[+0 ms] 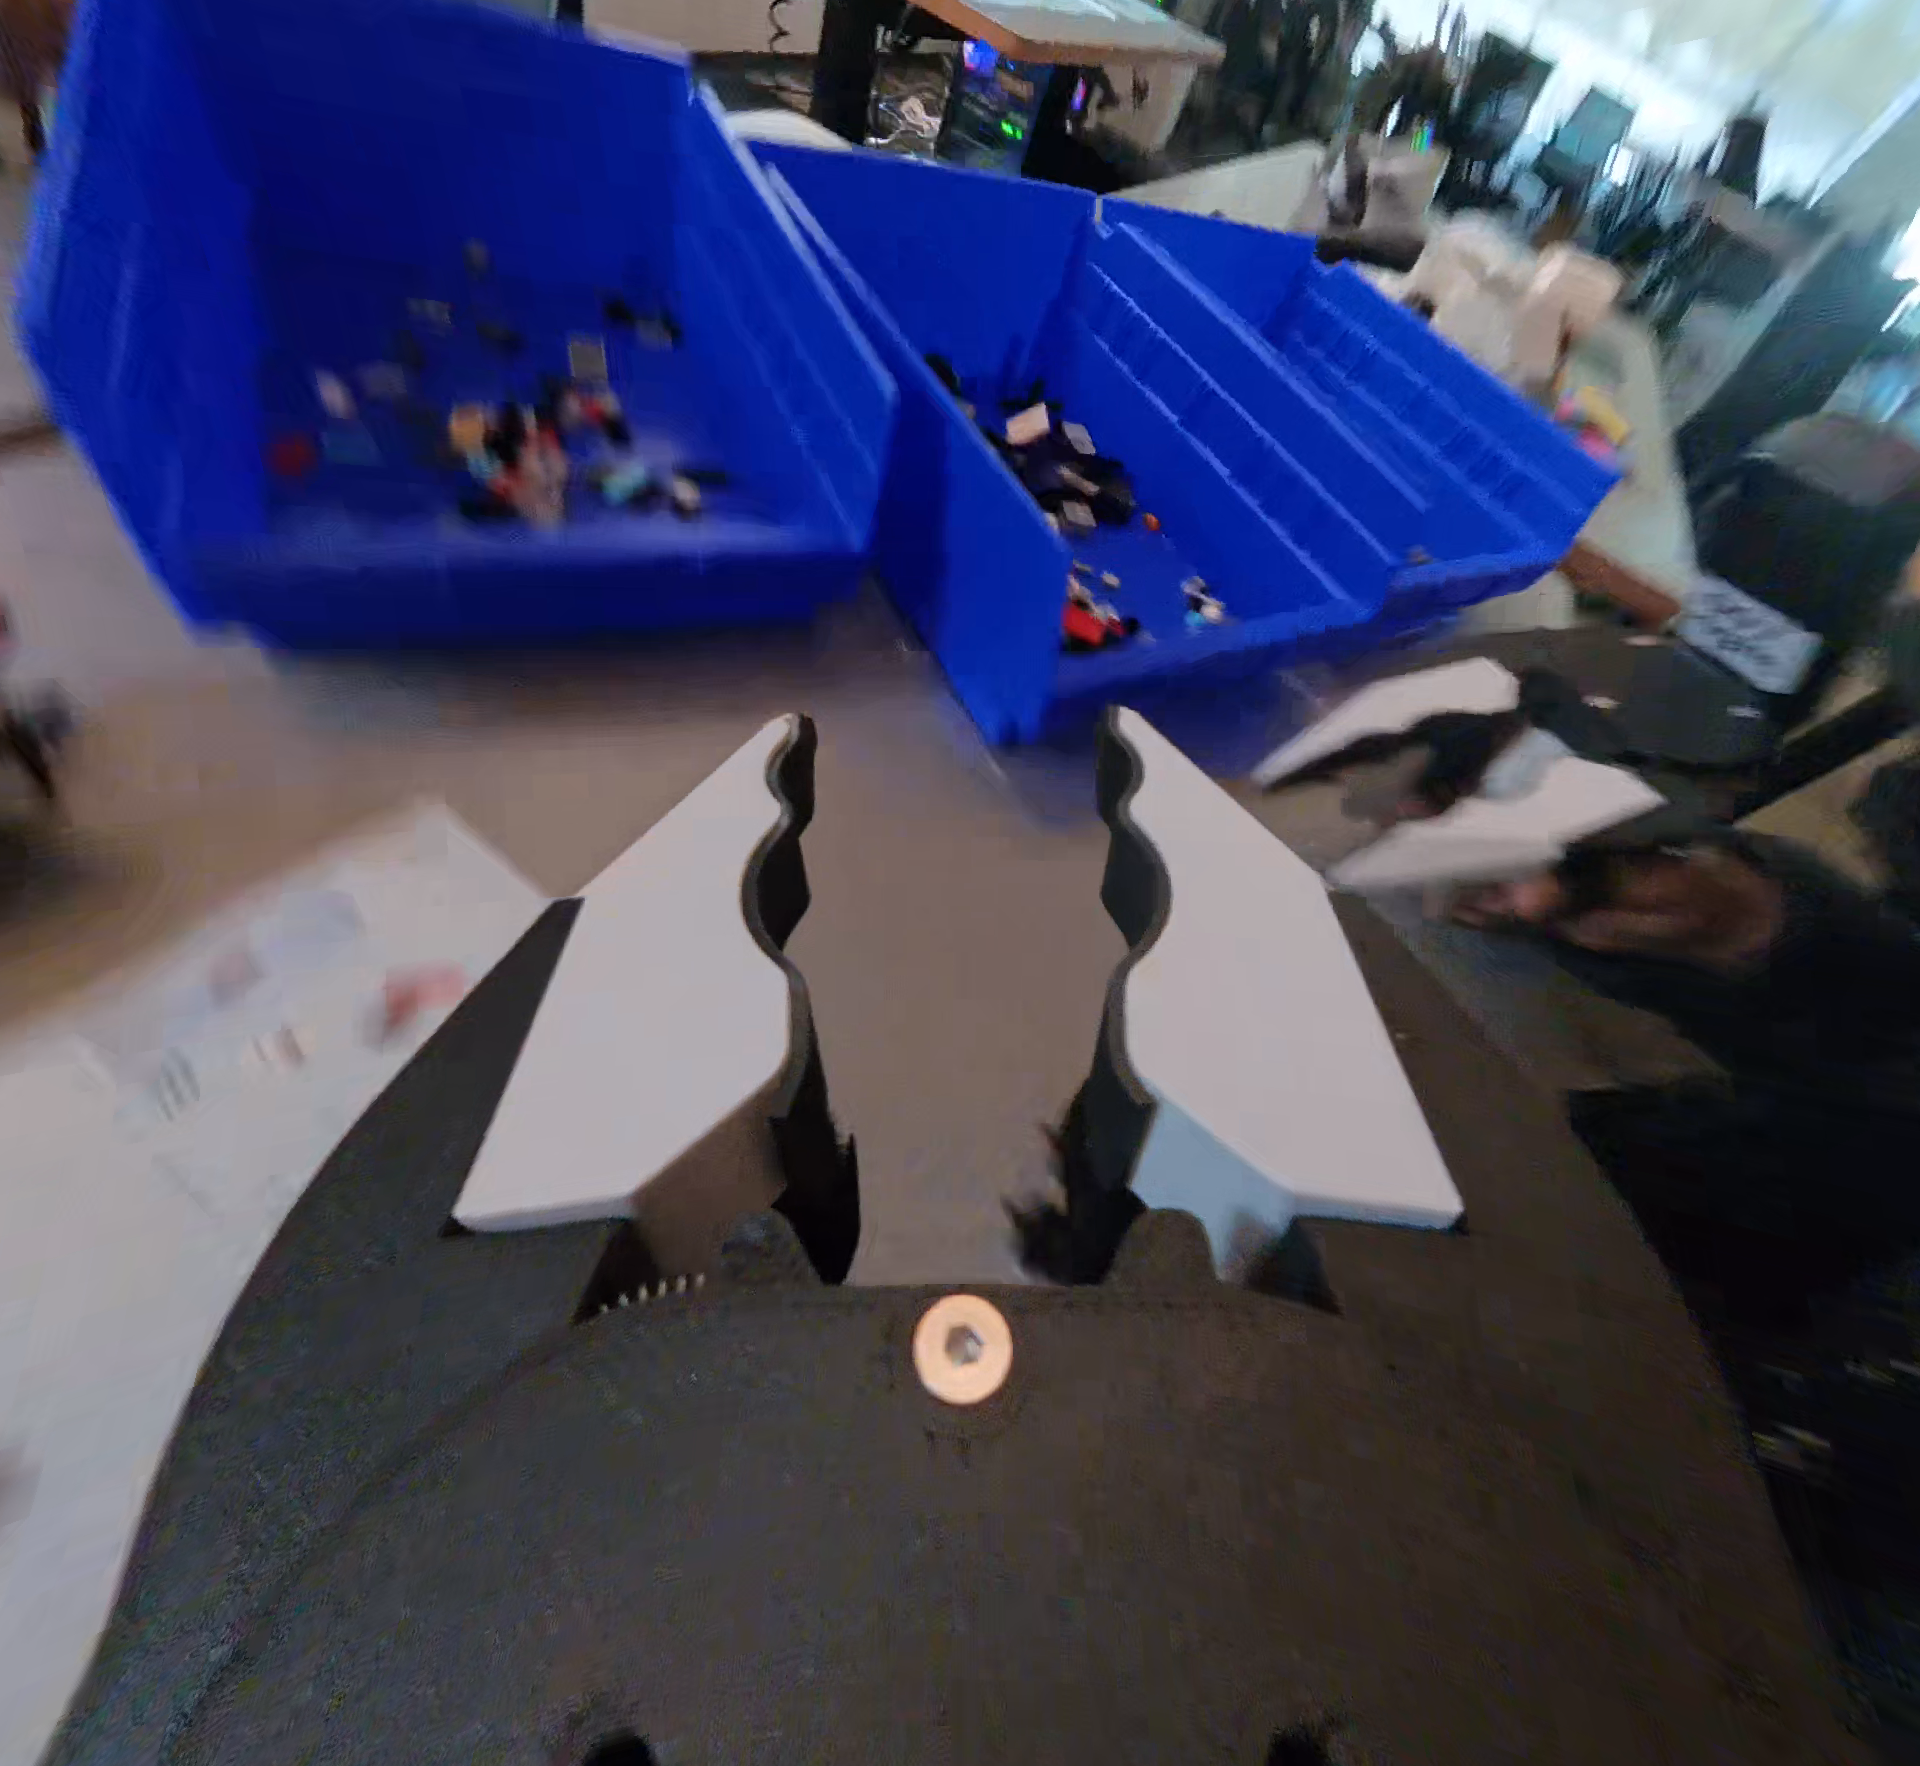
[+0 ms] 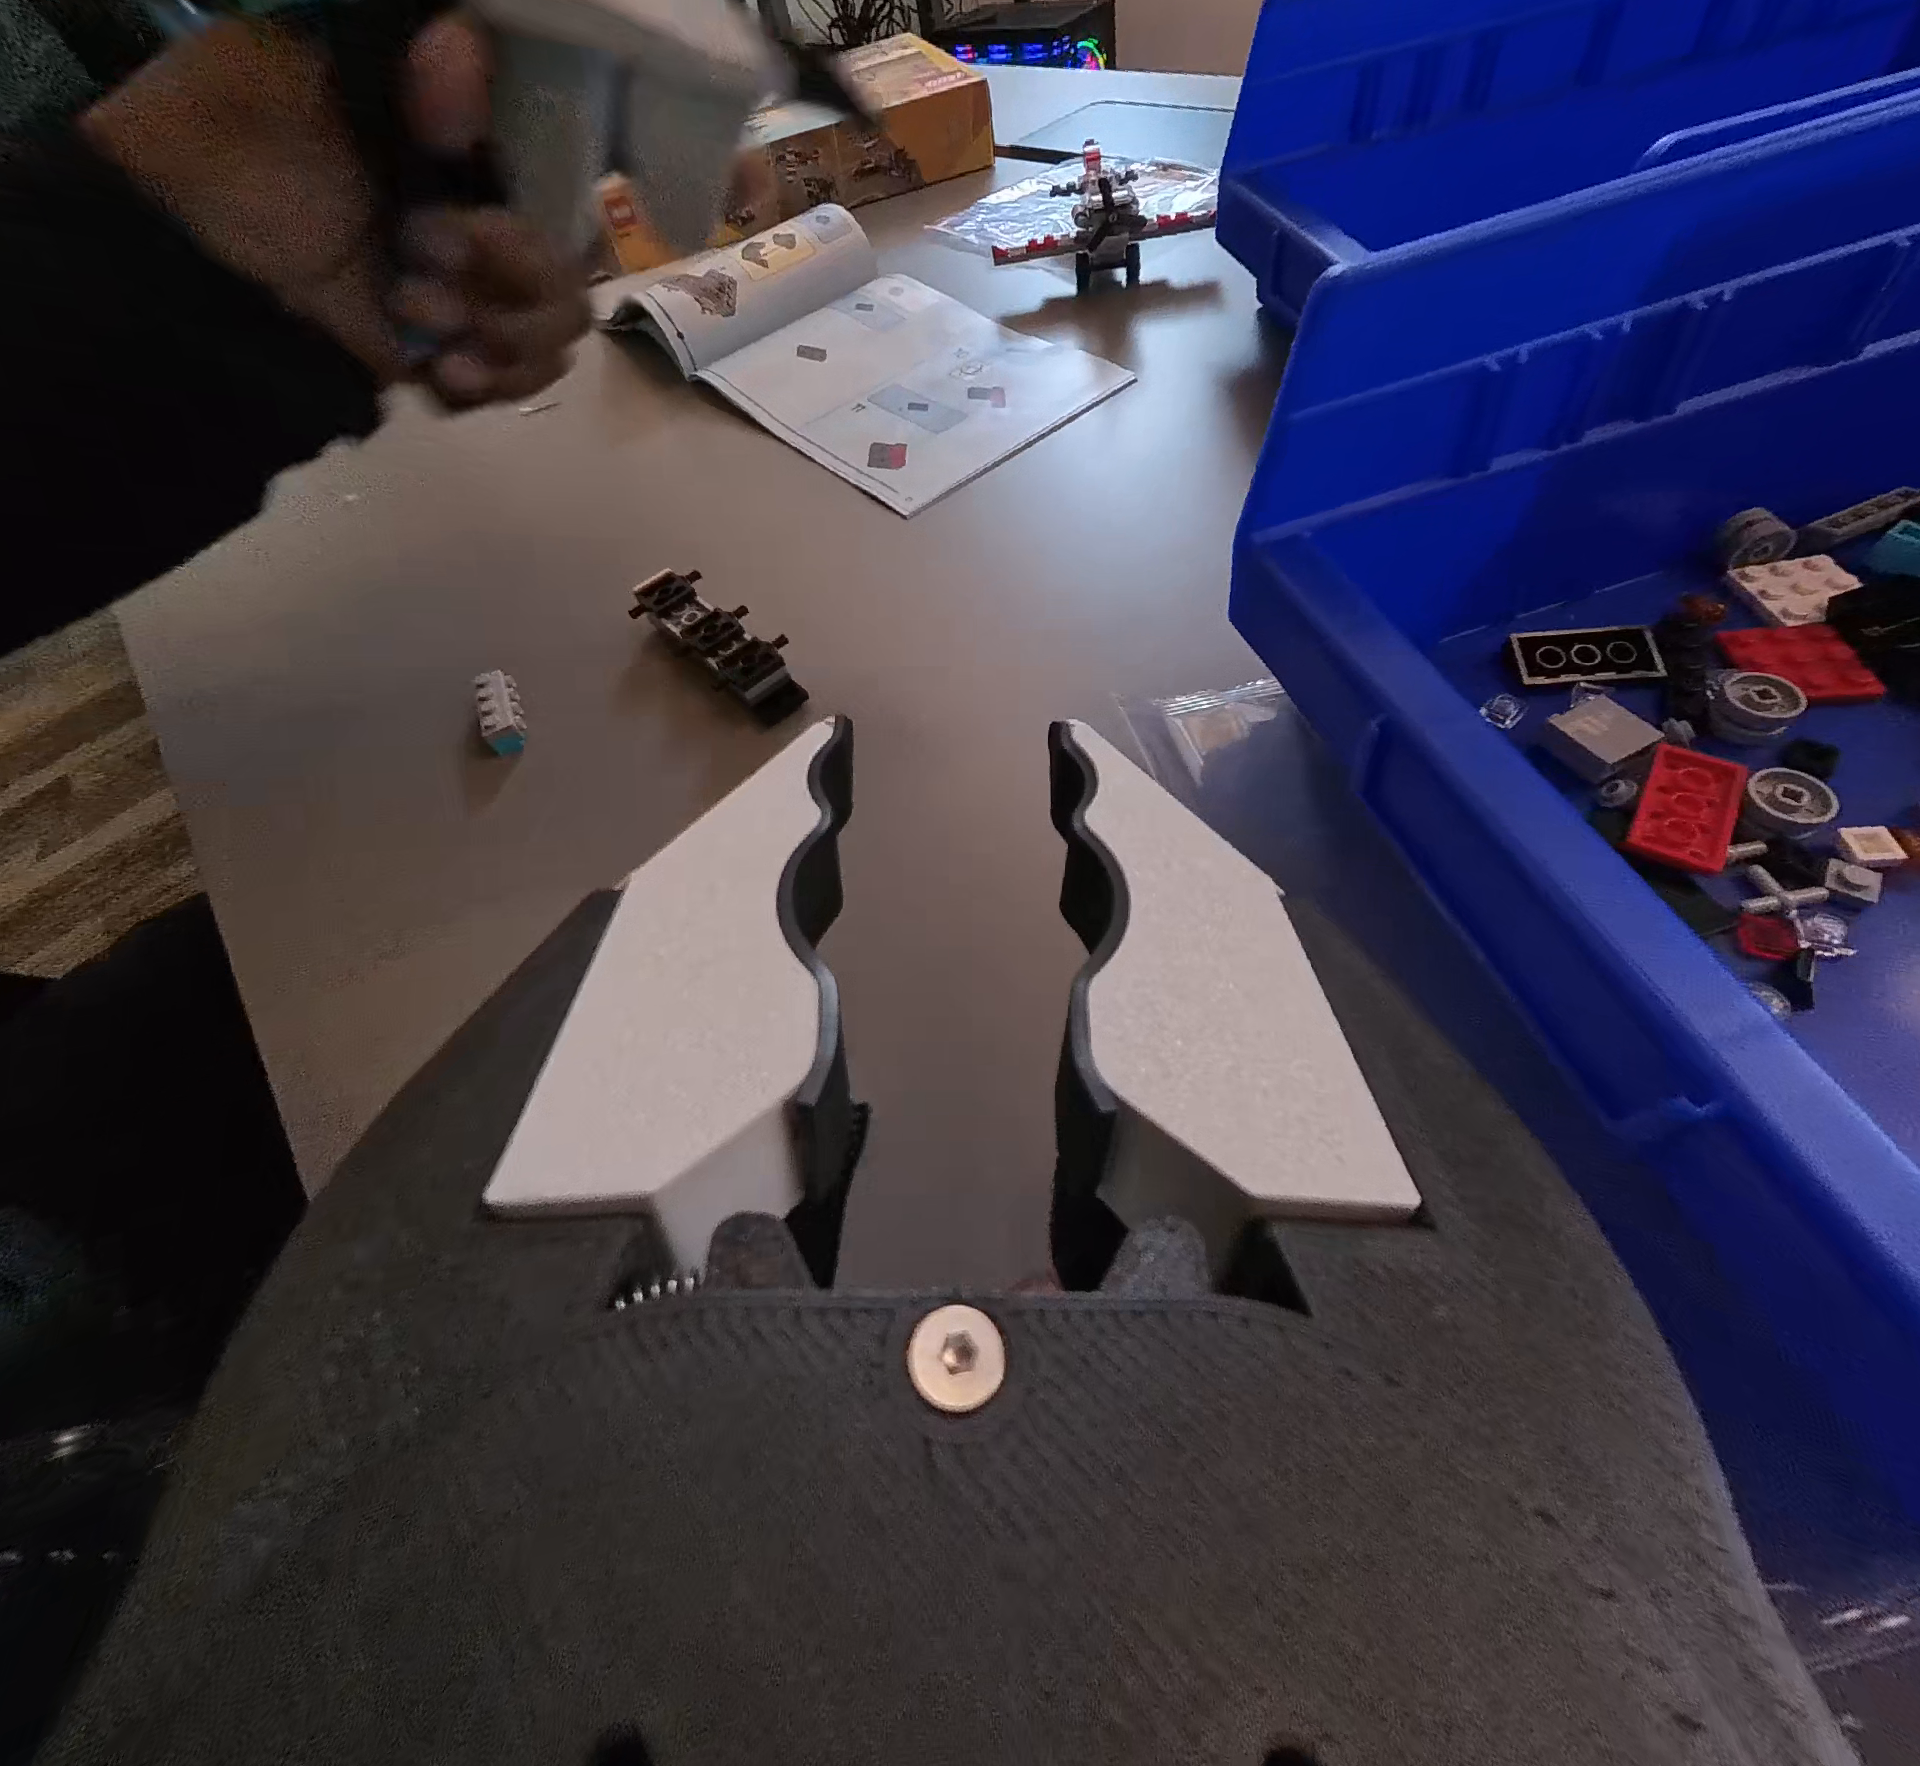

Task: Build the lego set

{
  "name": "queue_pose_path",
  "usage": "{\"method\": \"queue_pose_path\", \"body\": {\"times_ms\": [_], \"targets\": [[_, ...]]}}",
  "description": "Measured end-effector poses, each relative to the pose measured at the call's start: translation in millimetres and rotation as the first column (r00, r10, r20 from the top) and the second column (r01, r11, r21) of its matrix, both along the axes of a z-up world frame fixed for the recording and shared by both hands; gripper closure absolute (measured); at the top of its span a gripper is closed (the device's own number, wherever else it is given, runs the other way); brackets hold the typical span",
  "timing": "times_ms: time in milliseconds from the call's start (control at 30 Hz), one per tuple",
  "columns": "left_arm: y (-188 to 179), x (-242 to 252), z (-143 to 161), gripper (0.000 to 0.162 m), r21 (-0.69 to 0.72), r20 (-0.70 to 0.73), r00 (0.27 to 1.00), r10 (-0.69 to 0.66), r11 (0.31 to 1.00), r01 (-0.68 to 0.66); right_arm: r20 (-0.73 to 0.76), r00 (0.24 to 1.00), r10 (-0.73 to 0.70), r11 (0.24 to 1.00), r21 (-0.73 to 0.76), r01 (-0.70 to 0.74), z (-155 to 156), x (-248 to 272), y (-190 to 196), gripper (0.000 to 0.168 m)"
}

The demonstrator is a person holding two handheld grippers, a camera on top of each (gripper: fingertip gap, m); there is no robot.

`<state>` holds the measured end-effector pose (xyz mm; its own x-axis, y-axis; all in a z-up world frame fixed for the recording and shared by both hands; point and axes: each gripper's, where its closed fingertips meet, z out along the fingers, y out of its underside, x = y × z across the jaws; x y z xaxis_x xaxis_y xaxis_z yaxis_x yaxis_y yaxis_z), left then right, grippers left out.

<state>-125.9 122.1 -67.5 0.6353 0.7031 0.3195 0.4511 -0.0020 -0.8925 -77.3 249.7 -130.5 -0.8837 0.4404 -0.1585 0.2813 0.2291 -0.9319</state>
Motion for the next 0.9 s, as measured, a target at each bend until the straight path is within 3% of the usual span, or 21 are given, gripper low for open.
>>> {"method": "queue_pose_path", "body": {"times_ms": [133, 267, 433, 467, 600, 767, 900], "targets": [[38, -88, 4, 0.095, -0.259, -0.105, 0.985, -0.139, 0.96, 0.108, 0.004, 1.0, -0.001, 1.0, 0.001, 0.001, 0, 0, 1, 0.129], [60, -140, -34, 0.084, -0.472, -0.038, 0.961, -0.272, 0.853, 0.223, 0.024, 1.0, 0.009, 1.0, -0.011, -0.009, 0, 0, 1, 0.129], [58, -145, -90, 0.083, -0.572, 0.153, 0.92, -0.362, 0.726, 0.381, 0.057, 0.998, 0.024, 0.999, -0.046, -0.022, 2, 0, 3, 0.129], [55, -140, -99, 0.075, -0.577, 0.201, 0.906, -0.373, 0.703, 0.417, 0.066, 0.997, 0.028, 0.998, -0.057, -0.024, 2, 0, 3, 0.129], [43, -140, -90, 0.08, -0.64, 0.259, 0.881, -0.395, 0.613, 0.463, 0.091, 0.995, 0.036, 0.995, -0.097, -0.027, 6, -1, 5, 0.129], [69, -231, -18, 0.112, -0.497, 0.112, 0.956, -0.271, 0.817, 0.291, 0.092, 0.995, 0.043, 0.995, -0.092, -0.034, 5, 0, 4, 0.128], [57, -316, -66, 0.117, -0.615, 0.249, 0.968, -0.016, 0.77, 0.171, 0.092, 0.995, 0.042, 0.995, -0.095, -0.033, 5, -1, 5, 0.129]]}}
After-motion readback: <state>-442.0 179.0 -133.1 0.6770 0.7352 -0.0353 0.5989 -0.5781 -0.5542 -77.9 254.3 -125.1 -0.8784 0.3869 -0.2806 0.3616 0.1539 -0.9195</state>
